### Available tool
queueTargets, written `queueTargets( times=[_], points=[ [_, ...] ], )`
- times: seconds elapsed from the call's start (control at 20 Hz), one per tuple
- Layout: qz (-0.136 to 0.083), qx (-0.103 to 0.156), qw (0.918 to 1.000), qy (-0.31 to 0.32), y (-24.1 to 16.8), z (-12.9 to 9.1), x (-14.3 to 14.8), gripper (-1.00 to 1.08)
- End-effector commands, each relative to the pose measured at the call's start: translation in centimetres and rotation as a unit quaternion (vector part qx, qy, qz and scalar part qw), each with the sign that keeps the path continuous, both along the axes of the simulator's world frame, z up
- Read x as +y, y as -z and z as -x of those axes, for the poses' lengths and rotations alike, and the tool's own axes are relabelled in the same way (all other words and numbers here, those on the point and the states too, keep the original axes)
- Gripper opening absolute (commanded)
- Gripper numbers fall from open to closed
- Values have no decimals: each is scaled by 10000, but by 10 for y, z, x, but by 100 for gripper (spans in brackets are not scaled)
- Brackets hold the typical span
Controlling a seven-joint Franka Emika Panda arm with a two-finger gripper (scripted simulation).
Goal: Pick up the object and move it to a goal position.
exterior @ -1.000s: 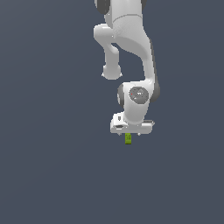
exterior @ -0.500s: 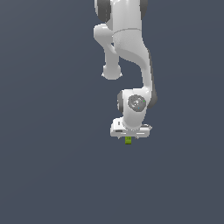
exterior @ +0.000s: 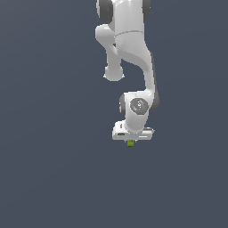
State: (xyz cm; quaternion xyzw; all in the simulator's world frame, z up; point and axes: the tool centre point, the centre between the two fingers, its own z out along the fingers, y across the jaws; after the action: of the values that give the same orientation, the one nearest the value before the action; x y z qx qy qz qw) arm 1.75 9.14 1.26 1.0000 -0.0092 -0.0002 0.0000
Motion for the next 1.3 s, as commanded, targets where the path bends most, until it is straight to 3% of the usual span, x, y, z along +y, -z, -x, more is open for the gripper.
queueTargets(
  times=[0.0, 0.6, 1.25],
  points=[
    [0, -2, 10000, 0, 0, 0, 0, -100],
    [0, -2, 10000, 0, -22, -10, 5, -100],
    [0, -2, 10000, 0, -118, -55, 25, -100]
  ],
)
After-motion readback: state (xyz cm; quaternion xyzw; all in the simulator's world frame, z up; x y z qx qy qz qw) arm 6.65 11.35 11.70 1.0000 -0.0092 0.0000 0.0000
